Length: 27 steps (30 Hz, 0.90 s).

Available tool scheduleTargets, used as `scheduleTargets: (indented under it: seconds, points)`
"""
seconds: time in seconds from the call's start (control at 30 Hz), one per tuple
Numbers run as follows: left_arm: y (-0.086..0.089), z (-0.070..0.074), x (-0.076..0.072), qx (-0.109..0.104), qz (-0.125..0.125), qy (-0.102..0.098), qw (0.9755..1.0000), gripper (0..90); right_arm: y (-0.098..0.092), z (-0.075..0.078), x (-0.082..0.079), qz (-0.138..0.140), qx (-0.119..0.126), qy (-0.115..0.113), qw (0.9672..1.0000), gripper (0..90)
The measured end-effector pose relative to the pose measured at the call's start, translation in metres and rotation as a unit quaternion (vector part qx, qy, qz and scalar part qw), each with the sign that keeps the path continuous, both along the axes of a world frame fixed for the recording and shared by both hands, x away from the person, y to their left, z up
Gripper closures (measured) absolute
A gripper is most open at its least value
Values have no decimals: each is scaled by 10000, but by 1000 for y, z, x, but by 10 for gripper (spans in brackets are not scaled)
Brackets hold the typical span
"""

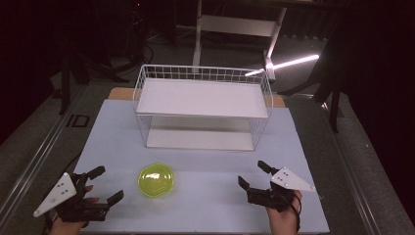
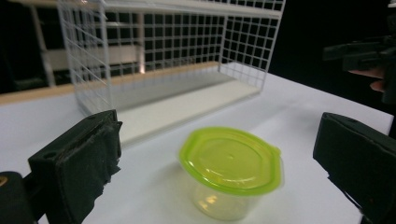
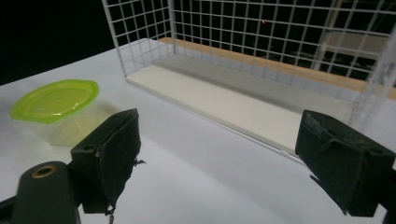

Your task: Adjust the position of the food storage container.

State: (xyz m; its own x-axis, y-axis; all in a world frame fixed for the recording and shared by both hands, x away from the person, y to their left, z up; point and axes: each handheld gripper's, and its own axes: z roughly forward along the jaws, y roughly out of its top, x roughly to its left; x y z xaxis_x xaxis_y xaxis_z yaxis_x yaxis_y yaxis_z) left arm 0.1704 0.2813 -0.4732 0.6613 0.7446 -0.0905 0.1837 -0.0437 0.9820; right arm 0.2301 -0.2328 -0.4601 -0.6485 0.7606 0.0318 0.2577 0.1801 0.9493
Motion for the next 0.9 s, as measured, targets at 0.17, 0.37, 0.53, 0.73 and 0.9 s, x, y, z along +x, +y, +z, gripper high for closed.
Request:
scheduleTargets:
  seconds: [0.17, 0.37, 0.53, 0.73, 0.9]
  points:
    - [3, 5, -6, 6, 70, -107, 9999, 19, 5, 2, 0, 105, 38, -24, 9999, 140]
    - [2, 12, -6, -209, -73, 459, 9987, 19, 7, 6, -2, 154, 103, -80, 9998, 140]
    - [-2, 10, -2, 207, -127, 609, 9979, 21, 4, 8, -3, 141, 216, -63, 9996, 140]
    - [-2, 8, 2, 413, -199, 635, 9969, 464, 7, 11, -4, 212, 352, -28, 9992, 144]
    - [-5, -3, 6, 1227, -76, 993, 9874, 776, 9, 12, -6, 299, 334, -84, 9990, 144]
